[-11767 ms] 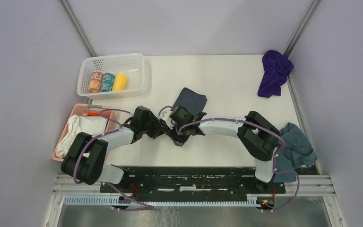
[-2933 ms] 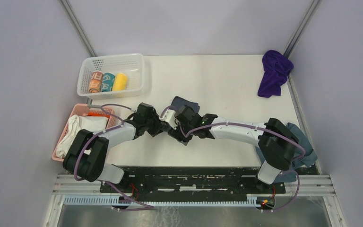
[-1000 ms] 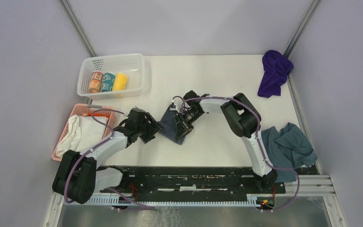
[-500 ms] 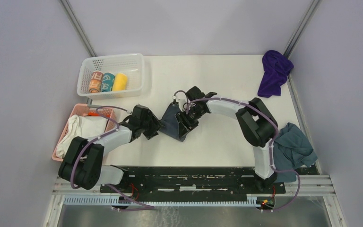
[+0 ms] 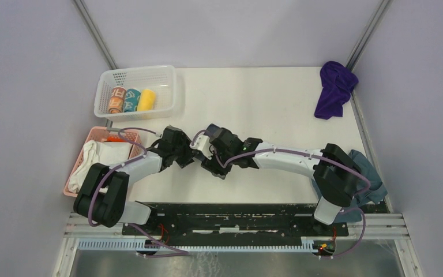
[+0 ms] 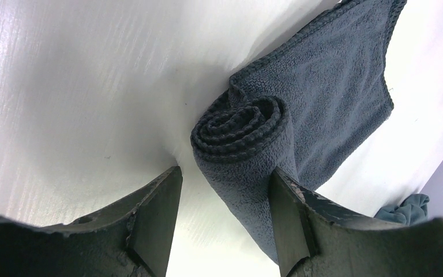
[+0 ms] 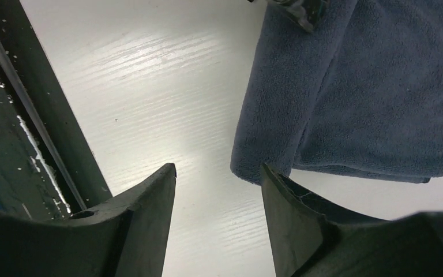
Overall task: Roll the towels
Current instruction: Roll the towel at the center of the board.
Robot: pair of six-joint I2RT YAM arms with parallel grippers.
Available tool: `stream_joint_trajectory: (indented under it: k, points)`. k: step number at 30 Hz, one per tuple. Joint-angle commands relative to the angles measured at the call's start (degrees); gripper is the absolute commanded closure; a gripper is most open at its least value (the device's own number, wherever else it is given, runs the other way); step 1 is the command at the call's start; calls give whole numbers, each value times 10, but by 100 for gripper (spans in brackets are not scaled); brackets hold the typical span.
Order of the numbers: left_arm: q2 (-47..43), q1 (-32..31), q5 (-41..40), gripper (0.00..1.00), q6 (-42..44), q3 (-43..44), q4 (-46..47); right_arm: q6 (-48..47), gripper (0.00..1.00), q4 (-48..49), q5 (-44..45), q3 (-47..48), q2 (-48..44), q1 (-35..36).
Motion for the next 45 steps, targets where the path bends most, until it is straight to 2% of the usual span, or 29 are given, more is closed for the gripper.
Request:
stream_joint_trajectory:
  k: [1,12,21,24,27,30,35,41,45]
  points:
    - [27,1,-48,35,-3,-17,-52,-40,36,59,80,-6,0,20]
    - [34,1,-41,35,0,-16,-43,-60,37,45,137,11,75,28]
    - [51,2,-36,35,7,-9,-37,-53,37,46,137,13,123,17]
    - [55,1,-34,34,8,-7,-33,-51,39,43,135,14,135,8]
    - [56,1,-29,33,7,-4,-29,-46,46,29,117,20,143,0]
    - [45,3,-26,31,3,-4,-31,-37,59,16,69,24,140,-10]
    - [-12,3,-28,22,-9,-17,-40,-10,70,-6,-102,37,139,-46]
    - [-106,4,-44,16,-12,-20,-98,18,75,-27,-317,65,169,-93]
    - [-162,4,-40,16,-22,-32,-134,31,76,-60,-398,99,208,-113]
